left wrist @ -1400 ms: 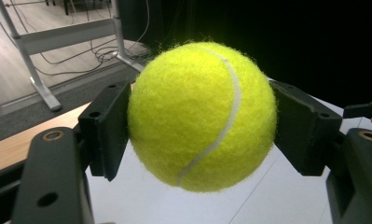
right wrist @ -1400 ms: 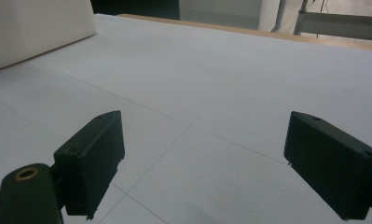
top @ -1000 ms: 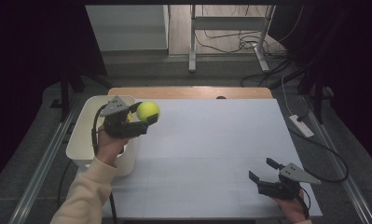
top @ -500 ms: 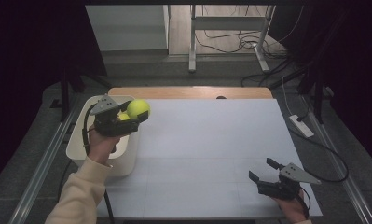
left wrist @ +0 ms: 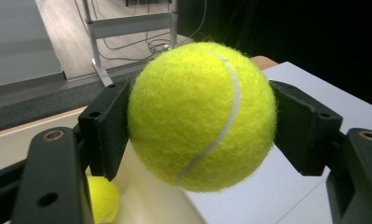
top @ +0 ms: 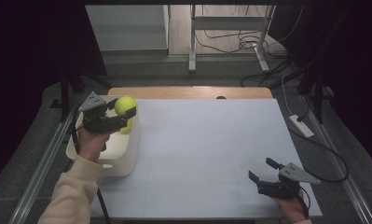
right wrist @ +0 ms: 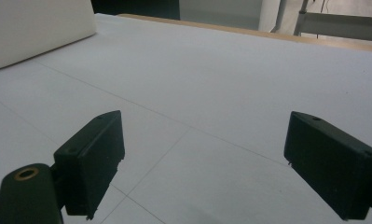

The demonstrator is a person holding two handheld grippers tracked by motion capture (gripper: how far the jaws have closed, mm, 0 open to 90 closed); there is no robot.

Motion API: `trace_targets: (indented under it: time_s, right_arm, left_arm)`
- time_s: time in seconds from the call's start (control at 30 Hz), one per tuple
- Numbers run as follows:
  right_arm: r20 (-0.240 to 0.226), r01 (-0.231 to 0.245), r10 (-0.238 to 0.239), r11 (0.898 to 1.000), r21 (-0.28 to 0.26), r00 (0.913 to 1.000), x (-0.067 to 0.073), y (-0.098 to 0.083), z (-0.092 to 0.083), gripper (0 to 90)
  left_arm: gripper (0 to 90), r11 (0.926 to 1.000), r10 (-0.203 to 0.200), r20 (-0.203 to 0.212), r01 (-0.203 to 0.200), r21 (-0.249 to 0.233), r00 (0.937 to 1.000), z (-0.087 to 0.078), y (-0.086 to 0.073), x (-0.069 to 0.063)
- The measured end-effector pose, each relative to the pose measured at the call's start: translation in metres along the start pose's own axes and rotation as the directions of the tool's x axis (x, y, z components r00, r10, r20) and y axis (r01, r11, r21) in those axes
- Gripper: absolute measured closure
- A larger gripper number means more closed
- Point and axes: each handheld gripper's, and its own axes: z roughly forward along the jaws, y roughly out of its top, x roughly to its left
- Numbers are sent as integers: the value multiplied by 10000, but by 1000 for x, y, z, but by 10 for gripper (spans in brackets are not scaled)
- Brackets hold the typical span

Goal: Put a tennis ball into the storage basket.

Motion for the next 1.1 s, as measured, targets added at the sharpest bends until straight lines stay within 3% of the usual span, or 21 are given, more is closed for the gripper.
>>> trace_targets:
  time_s: [0.4,0.8,1.1]
  right_arm:
    - [1,-18,18,10000,16,10000,0,0,0,122]
    - [18,-4,4,10000,15,10000,0,0,1,122]
    - [6,2,-2,10000,2,10000,0,0,1,122]
  left_arm:
    - [270,9993,-284,-599,298,228,9978,-8,-3,19]
    - [270,9955,-653,-1291,735,593,9895,-13,-7,41]
    - [269,9888,-873,-1536,1043,1067,9843,-11,-8,52]
